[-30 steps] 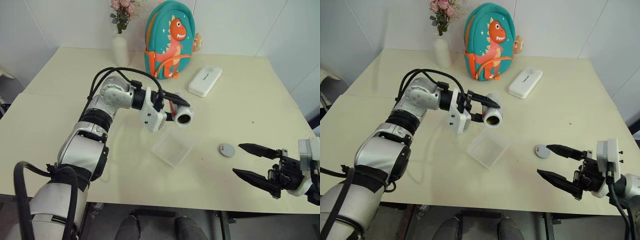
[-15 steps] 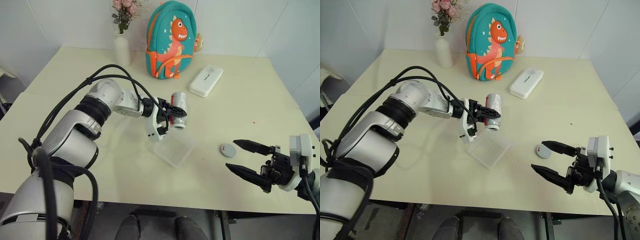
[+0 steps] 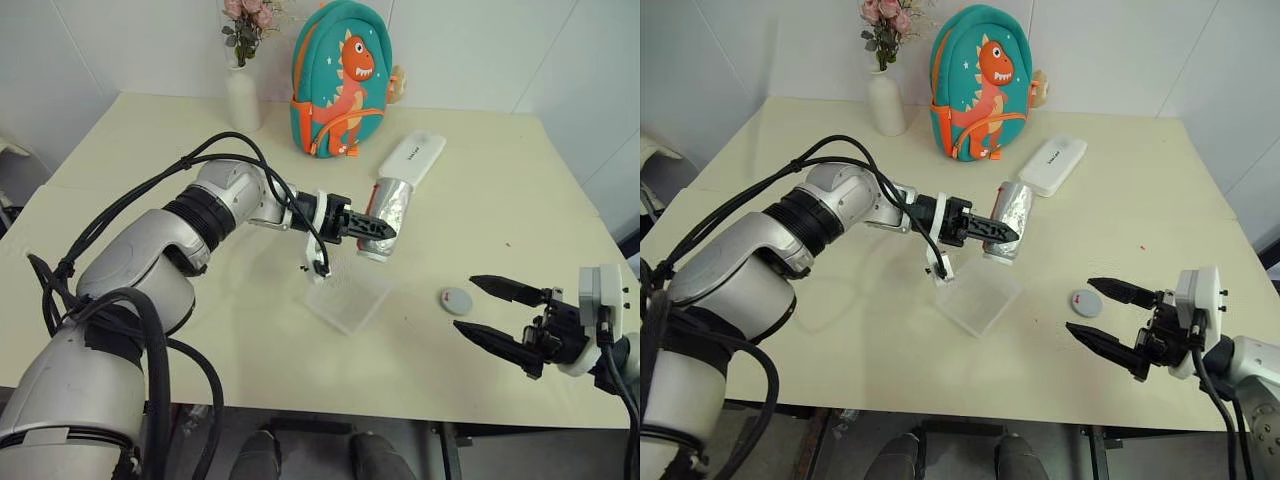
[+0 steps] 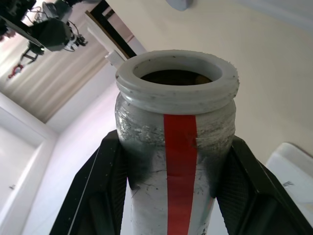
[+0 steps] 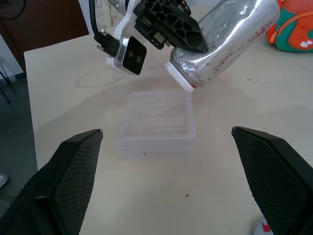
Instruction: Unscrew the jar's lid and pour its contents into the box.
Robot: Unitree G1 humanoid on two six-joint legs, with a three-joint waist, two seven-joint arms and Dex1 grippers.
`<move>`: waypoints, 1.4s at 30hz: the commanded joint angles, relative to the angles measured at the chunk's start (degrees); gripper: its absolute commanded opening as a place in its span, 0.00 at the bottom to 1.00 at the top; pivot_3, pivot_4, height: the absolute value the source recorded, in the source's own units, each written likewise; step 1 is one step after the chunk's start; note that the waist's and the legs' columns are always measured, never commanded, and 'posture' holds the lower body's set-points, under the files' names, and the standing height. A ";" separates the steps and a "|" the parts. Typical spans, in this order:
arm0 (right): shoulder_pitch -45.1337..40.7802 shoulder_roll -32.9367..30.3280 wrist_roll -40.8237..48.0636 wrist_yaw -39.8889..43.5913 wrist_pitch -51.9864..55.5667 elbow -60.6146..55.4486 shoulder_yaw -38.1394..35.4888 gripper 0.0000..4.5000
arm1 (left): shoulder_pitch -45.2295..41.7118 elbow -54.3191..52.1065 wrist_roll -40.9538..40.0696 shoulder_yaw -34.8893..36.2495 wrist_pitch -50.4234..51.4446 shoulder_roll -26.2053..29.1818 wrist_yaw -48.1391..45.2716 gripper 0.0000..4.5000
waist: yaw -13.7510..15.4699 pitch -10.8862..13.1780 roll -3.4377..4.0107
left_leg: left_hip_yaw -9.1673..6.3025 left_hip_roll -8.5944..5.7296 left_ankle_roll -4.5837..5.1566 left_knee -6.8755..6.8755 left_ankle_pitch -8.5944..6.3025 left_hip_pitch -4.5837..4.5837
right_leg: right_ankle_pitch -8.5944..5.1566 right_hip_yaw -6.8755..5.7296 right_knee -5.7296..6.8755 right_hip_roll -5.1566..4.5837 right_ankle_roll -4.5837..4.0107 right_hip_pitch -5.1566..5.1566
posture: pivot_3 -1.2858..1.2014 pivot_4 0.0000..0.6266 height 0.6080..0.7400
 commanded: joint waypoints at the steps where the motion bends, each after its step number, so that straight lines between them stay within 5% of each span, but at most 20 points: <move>1: -0.85 -0.26 -0.17 0.63 -0.92 0.01 0.24 0.99 | 0.68 -4.56 5.03 -2.94 8.07 2.10 4.42 0.46 | 0.00 0.00 0.00 | 0.00 0.00 0.00 0.00 0.00 0.02 | 0.00 0.00 0.02 0.00 0.00 0.00 | 0.52 0.24 1.00; 15: -4.85 -1.40 -0.89 1.93 0.23 2.21 2.02 0.99 | 8.55 -17.47 6.59 0.45 23.63 8.89 5.69 0.46 | 0.15 -0.01 0.01 | 0.00 0.00 0.03 0.38 0.02 0.03 | 0.01 0.01 0.41 -0.01 0.00 0.02 | 0.52 0.24 1.00; 32: -8.17 -1.24 -1.68 2.21 0.27 4.05 4.17 0.99 | 8.35 -2.38 9.34 -1.56 33.28 3.22 11.11 0.46 | -0.01 -0.01 0.00 | 0.01 -0.02 0.10 0.60 -0.01 0.00 | 0.07 0.03 0.46 -0.01 0.08 0.06 | 0.52 0.24 1.00; 35: -8.34 -1.15 -1.85 2.10 0.40 3.94 4.57 0.99 | 11.05 -10.09 11.79 -3.67 33.53 5.78 13.56 0.46 | -0.10 -0.01 0.01 | 0.02 -0.02 0.10 0.63 -0.02 -0.01 | 0.07 0.04 0.45 -0.01 0.08 0.06 | 0.52 0.24 1.00; 42: -8.81 -0.80 -2.61 2.20 -0.12 4.84 4.94 0.99 | 7.16 -4.03 8.22 -0.38 32.51 4.33 10.63 0.46 | 0.03 -0.01 0.01 | 0.03 -0.02 0.10 0.63 -0.04 -0.01 | 0.07 0.05 0.46 -0.01 0.08 0.05 | 0.52 0.24 1.00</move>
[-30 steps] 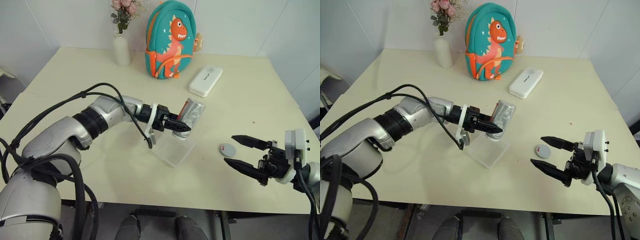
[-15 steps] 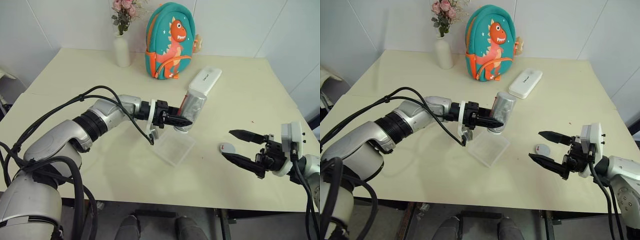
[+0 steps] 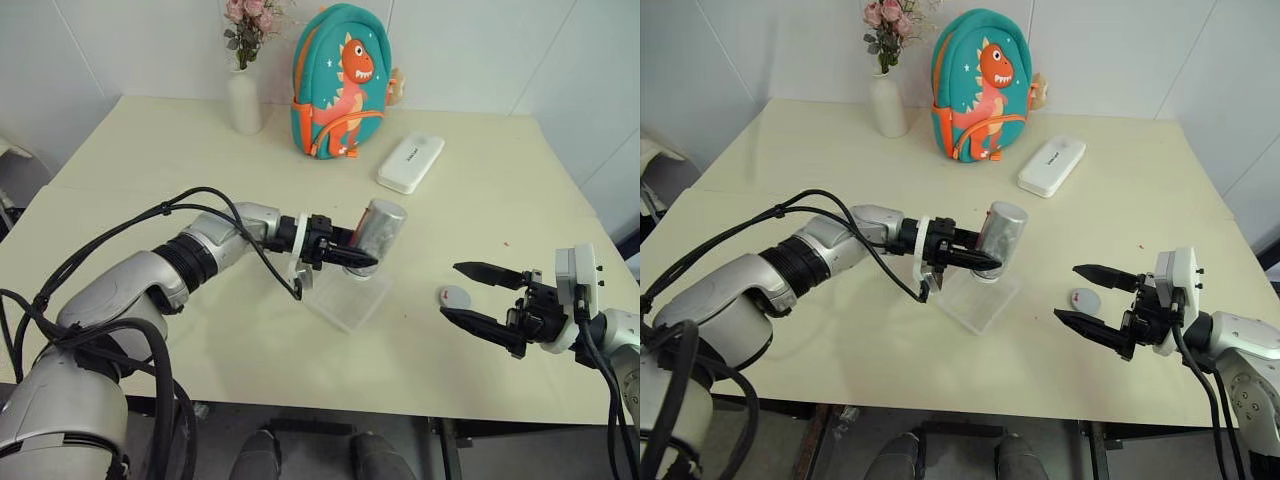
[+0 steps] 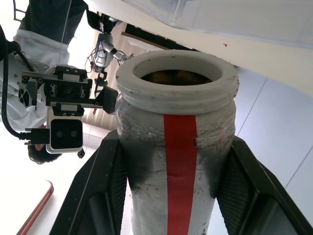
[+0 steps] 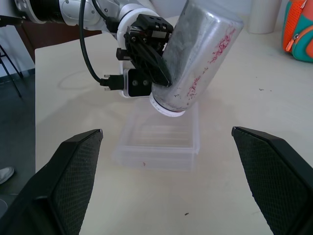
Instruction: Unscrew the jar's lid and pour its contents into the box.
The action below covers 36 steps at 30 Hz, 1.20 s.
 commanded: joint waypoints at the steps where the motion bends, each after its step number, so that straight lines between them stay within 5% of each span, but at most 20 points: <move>1: -0.77 -0.09 -0.10 0.30 -0.88 0.17 -0.19 0.99 | -4.68 5.91 -2.93 3.28 0.74 -2.04 -0.75 0.46 | 0.04 0.00 -0.01 | 0.00 0.00 0.00 0.04 0.00 0.00 | 0.00 -0.01 0.03 0.00 0.00 0.00 | 0.52 0.24 1.00; 6: -1.39 0.43 -0.23 0.12 -1.29 0.49 0.25 0.99 | -0.33 -6.03 -1.59 1.01 -1.68 1.70 -0.06 0.46 | -0.18 -0.02 0.02 | 0.07 -0.01 0.04 0.06 -0.06 0.02 | 0.01 0.06 0.00 -0.01 0.02 0.03 | 0.52 0.24 1.00; 10: -0.60 0.15 -0.37 1.11 -1.33 0.72 0.42 0.99 | -4.11 5.22 -2.99 3.28 -0.48 -1.35 -2.36 0.46 | 0.09 -0.01 0.00 | 0.06 0.00 0.04 0.16 -0.07 -0.02 | 0.01 0.04 0.04 -0.01 0.03 0.01 | 0.52 0.24 1.00; 23: -0.79 0.79 -0.85 1.50 -1.85 1.15 0.45 0.99 | -2.99 2.23 -9.94 5.55 -7.80 -0.07 -4.91 0.46 | -0.06 -0.01 0.00 | 0.15 -0.02 0.11 0.20 -0.09 -0.02 | 0.04 0.13 0.02 -0.02 0.08 0.02 | 0.52 0.24 1.00; 26: -0.59 0.82 -0.85 1.26 -1.90 1.10 0.15 0.99 | -3.87 5.60 -17.43 9.31 -13.59 -0.53 -8.74 0.46 | -0.08 -0.01 0.00 | 0.15 -0.02 0.11 0.21 -0.09 0.00 | 0.04 0.12 0.06 -0.02 0.08 0.02 | 0.52 0.24 1.00; 32: -0.03 0.43 -0.80 1.46 -1.94 1.54 -0.35 0.99 | -0.13 16.44 -55.05 27.78 -35.91 -2.42 -36.98 0.46 | -0.06 -0.02 0.02 | 0.15 -0.01 0.11 0.20 -0.09 0.00 | 0.04 0.11 0.05 -0.01 0.08 0.02 | 0.52 0.24 1.00; 36: -1.18 -0.02 -0.98 2.04 -1.99 2.78 -0.17 0.99 | 5.62 18.48 -78.44 40.51 -37.39 -5.97 -57.32 0.46 | -0.04 -0.08 0.12 | 0.20 0.00 0.11 0.20 -0.08 0.05 | 0.04 0.11 0.06 -0.02 0.07 0.04 | 0.52 0.24 1.00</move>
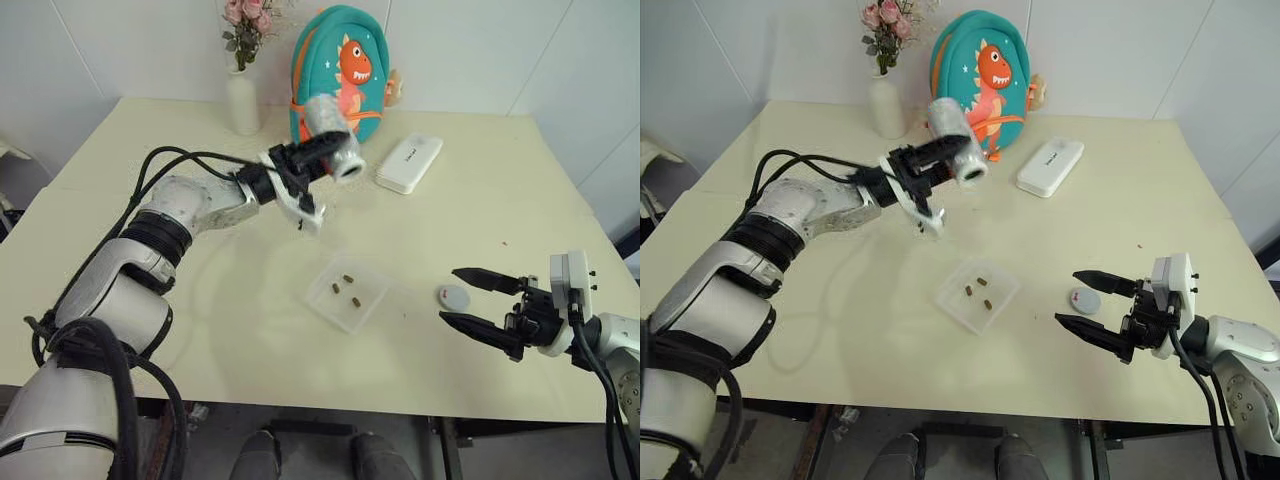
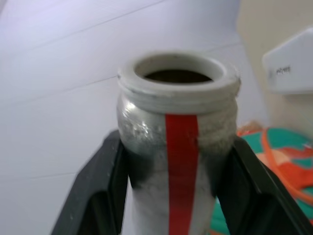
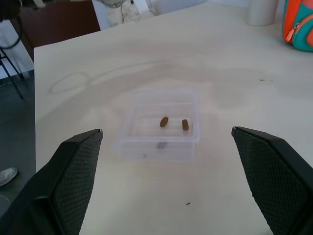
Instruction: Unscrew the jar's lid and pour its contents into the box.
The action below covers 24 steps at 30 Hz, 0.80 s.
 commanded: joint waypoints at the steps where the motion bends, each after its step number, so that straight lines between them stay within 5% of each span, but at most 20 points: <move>1: -0.52 -0.64 0.17 0.87 -1.09 0.25 -1.18 0.99 | 3.03 -0.31 -17.45 8.93 -0.49 -2.31 -14.96 0.46 | 0.04 0.00 0.00 | -0.01 0.01 0.00 0.04 0.01 -0.01 | 0.00 -0.01 0.08 0.01 0.00 -0.01 | 0.52 0.24 1.00; 4: -1.85 -1.17 -0.12 1.48 -0.89 1.28 -0.61 0.99 | 9.88 -3.36 -43.10 23.80 15.62 -8.23 -35.35 0.46 | 0.04 0.00 0.00 | 0.00 0.01 0.02 0.11 0.03 -0.01 | 0.00 0.00 0.18 0.01 0.00 0.00 | 0.52 0.24 1.00; 9: -3.94 -1.51 -0.42 1.94 -0.16 2.17 0.42 0.99 | 18.11 -14.49 -60.59 34.15 35.47 -11.15 -50.27 0.46 | -0.46 0.00 0.01 | -0.03 0.04 0.01 0.14 0.09 0.18 | -0.02 0.00 0.53 0.05 -0.05 -0.01 | 0.52 0.24 1.00; 15: -5.89 -2.01 -0.76 3.26 0.39 3.61 1.44 0.99 | 30.01 -26.20 -69.87 38.00 51.51 -9.51 -61.79 0.46 | -0.40 0.00 0.01 | -0.09 0.05 -0.03 0.17 0.22 0.29 | 0.02 0.00 0.64 0.05 -0.10 0.08 | 0.52 0.24 1.00; 24: -8.67 -2.51 -1.37 4.72 0.83 5.55 2.62 0.99 | 31.55 -26.66 -65.51 36.65 55.30 -5.71 -66.93 0.46 | -0.65 -0.01 0.00 | -0.10 0.07 0.04 0.07 0.24 0.96 | 0.11 -0.02 -0.26 0.04 -0.24 1.02 | 0.52 0.24 1.00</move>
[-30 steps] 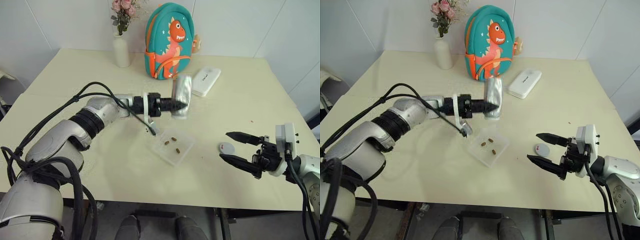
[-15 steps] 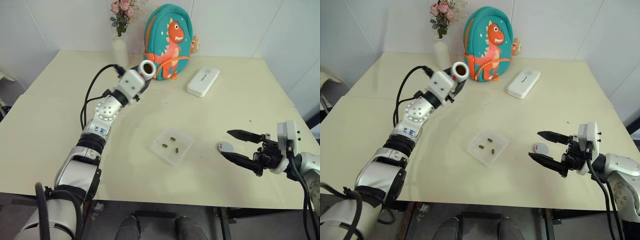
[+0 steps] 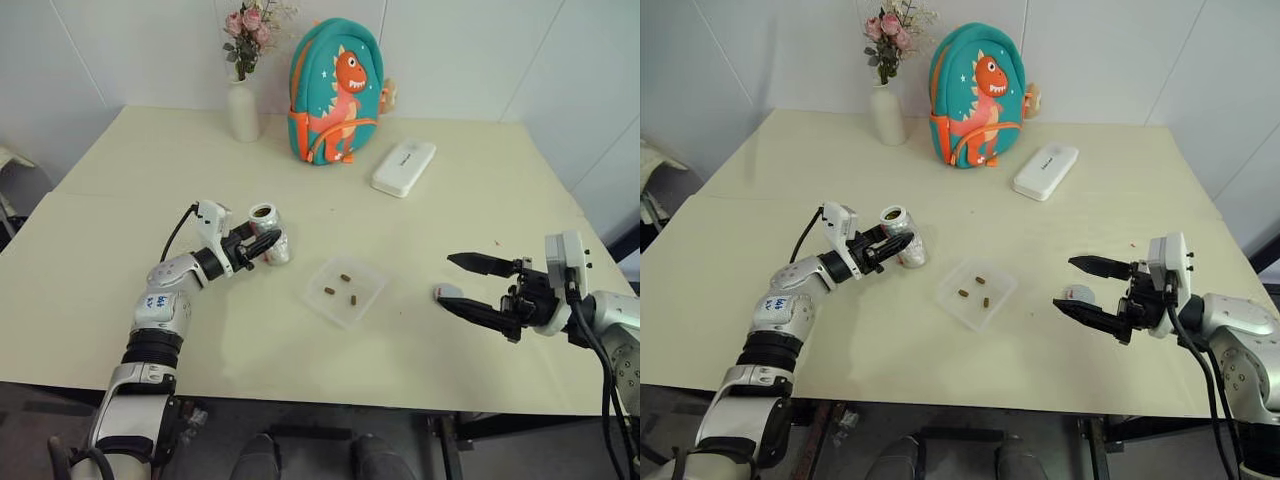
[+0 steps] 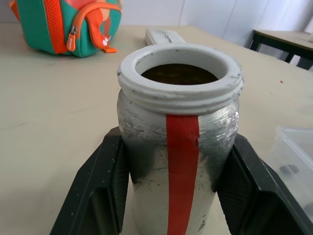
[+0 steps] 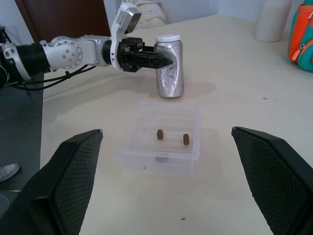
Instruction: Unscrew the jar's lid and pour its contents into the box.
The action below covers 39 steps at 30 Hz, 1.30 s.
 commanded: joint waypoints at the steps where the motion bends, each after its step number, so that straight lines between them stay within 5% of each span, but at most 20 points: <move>1: -1.07 -1.21 -0.17 0.95 -0.15 0.17 -0.06 0.99 | -2.20 -2.06 1.73 -0.28 0.43 1.40 -1.52 0.46 | 0.04 0.00 -0.01 | 0.02 0.00 0.01 0.00 0.00 -0.01 | 0.02 0.00 -0.06 -0.01 0.02 0.03 | 0.52 0.24 1.00; 3: -1.25 -1.20 -0.22 1.18 -0.16 0.31 0.06 0.99 | -2.28 -2.52 2.37 -0.94 0.07 2.01 -3.76 0.46 | 0.09 0.00 -0.01 | 0.01 0.00 0.03 -0.03 -0.02 -0.02 | 0.07 0.00 -0.09 -0.01 0.12 0.02 | 0.52 0.24 1.00; 11: -1.85 -0.80 -0.83 0.90 -0.11 0.49 0.51 1.00 | -2.27 -4.01 5.90 -1.89 -1.51 4.06 -6.47 0.99 | 0.06 0.00 -0.01 | 0.00 0.01 0.01 -0.15 -0.21 -0.05 | 0.05 -0.01 -0.05 -0.01 0.11 -0.09 | 0.52 0.24 1.00; 29: -2.86 -0.88 -1.63 2.54 -1.19 2.50 1.03 1.00 | 1.89 -7.67 6.55 -3.75 -1.21 14.26 -24.70 0.99 | -0.95 0.00 -0.01 | 0.01 0.03 -0.01 -0.44 -0.26 -0.05 | -0.04 -0.02 -0.21 -0.02 -0.01 -0.13 | 0.52 0.24 1.00; 39: -3.23 -2.95 -1.90 3.69 -1.01 3.35 -0.04 1.00 | -3.55 5.62 9.69 -3.43 -6.70 18.72 -28.82 0.99 | -1.03 0.00 -0.01 | 0.01 0.05 -0.01 -0.67 -0.26 -0.06 | -0.11 -0.04 -0.29 -0.02 -0.09 -0.24 | 0.52 0.24 1.00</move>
